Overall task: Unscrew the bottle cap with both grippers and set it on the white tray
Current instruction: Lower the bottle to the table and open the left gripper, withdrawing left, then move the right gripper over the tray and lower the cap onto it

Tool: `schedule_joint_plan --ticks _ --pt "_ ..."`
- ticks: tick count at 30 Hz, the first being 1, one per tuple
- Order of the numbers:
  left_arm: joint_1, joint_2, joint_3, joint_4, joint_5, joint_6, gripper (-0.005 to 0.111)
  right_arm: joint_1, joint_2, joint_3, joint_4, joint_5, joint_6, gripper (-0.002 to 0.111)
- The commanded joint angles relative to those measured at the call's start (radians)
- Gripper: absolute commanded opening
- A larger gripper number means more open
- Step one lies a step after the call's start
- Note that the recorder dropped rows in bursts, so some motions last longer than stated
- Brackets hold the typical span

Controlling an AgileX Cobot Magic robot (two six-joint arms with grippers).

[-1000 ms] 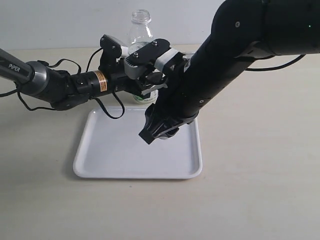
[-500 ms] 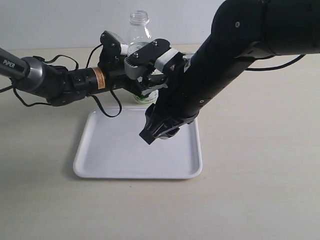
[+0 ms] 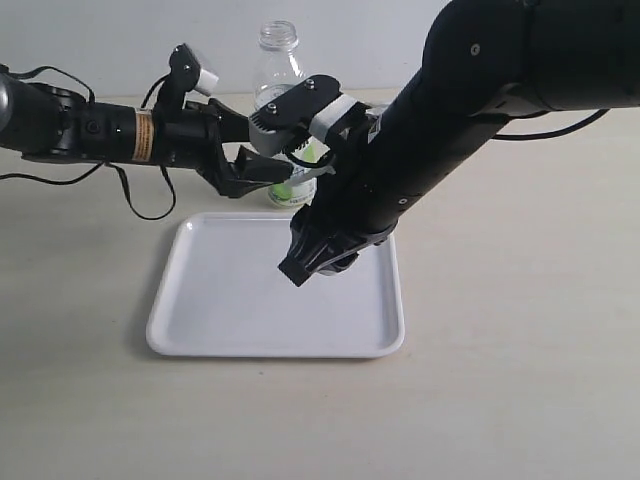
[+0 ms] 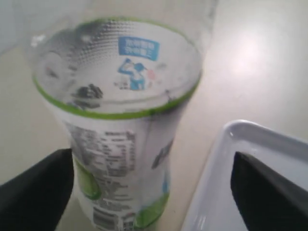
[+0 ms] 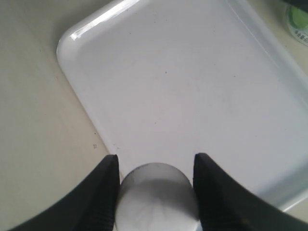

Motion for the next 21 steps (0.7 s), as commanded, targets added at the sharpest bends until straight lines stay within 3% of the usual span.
schedule_joint_plan --ticks 1,6,8,9,21 --pt "0.019 -0.045 -0.001 0.168 -0.003 -0.136 0.073 0.002 -0.002 0.002 -0.011 -0.009 -0.015 0.000" --pt "0.055 -0.067 -0.001 0.274 -0.008 -0.272 0.046 0.002 -0.002 0.002 -0.028 -0.009 -0.015 0.000" --pt "0.079 -0.067 -0.001 0.280 -0.016 -0.319 0.024 0.002 -0.002 0.002 -0.038 -0.017 -0.015 0.000" --pt "0.095 -0.067 -0.001 0.267 -0.014 -0.340 0.003 0.002 -0.002 0.002 -0.045 -0.024 -0.013 0.000" --pt "0.113 -0.067 0.027 0.062 0.061 -0.267 0.000 -0.006 0.051 -0.004 -0.054 -0.156 0.038 0.000"
